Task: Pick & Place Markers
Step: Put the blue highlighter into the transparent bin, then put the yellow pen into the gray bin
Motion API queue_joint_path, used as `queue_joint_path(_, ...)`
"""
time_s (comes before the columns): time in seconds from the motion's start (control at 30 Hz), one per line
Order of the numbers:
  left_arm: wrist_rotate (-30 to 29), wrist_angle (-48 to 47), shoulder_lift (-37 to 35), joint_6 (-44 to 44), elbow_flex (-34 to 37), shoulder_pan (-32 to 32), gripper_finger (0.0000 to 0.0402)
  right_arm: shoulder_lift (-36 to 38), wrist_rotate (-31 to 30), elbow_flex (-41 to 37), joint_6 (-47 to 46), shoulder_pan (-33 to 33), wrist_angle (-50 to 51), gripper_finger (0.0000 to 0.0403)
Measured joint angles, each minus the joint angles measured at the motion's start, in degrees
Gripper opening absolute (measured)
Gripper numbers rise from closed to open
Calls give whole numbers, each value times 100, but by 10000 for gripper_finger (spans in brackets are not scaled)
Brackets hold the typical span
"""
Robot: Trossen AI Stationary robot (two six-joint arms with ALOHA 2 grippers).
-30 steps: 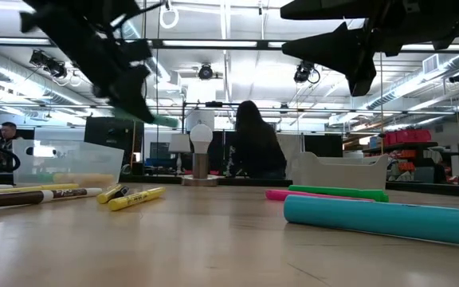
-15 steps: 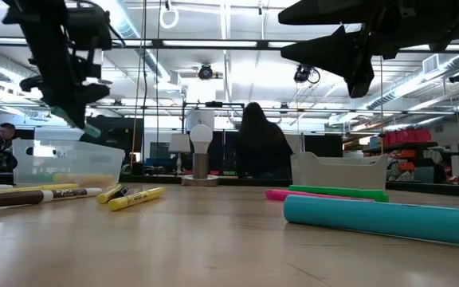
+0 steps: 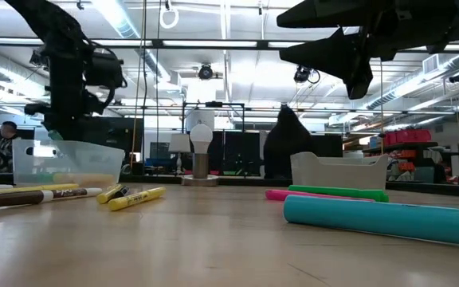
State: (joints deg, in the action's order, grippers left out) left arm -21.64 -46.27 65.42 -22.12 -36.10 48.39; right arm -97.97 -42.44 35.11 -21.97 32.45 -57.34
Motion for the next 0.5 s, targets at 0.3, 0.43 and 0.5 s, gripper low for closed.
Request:
queue_joint_path(0.3, -108, 225, 552, 219, 0, 54, 102, 0, 0, 0, 0, 0, 12, 203)
queue_joint_path(0.43, -117, 217, 550, 238, 0, 51, 139, 0, 0, 0, 0, 0, 47, 203)
queue_joint_path(0.5, -119, 212, 547, 243, 0, 51, 162, 0, 0, 0, 0, 0, 48, 203)
